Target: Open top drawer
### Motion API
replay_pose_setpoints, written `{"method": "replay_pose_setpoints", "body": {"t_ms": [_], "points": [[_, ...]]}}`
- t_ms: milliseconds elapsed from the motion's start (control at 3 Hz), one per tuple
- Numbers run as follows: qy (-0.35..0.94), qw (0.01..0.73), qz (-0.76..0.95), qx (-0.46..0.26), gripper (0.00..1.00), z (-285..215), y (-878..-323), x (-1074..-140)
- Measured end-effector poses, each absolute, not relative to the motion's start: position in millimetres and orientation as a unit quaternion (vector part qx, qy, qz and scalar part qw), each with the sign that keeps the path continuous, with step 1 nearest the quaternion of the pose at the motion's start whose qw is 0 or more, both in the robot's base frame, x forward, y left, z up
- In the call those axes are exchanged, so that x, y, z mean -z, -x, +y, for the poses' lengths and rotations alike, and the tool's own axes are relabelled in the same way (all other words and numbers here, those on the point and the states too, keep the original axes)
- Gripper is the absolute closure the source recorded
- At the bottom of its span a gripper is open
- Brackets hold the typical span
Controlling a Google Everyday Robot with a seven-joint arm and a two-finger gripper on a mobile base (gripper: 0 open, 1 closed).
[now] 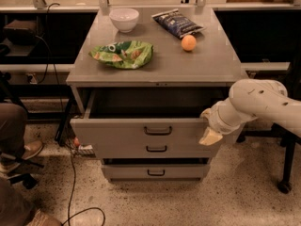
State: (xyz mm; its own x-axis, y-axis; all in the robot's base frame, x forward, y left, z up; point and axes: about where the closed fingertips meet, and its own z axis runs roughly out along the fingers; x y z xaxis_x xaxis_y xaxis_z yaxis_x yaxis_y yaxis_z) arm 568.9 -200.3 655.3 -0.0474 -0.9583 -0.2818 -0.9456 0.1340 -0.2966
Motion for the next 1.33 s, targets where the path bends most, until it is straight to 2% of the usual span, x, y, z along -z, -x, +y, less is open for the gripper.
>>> {"method": "replay_pose_setpoints", "body": {"t_ms": [667,1000,1333], "points": [[0.631,0.227,0.741,0.035,0.87,-213.5,-545.8,-688.1],[0.596,0.235,0.768,0.013,1.00,-223.3,-517.8,-685.8],[0.573,0.238,0.784,-0.006,1.00,-228.8,-497.2,-680.7]]}}
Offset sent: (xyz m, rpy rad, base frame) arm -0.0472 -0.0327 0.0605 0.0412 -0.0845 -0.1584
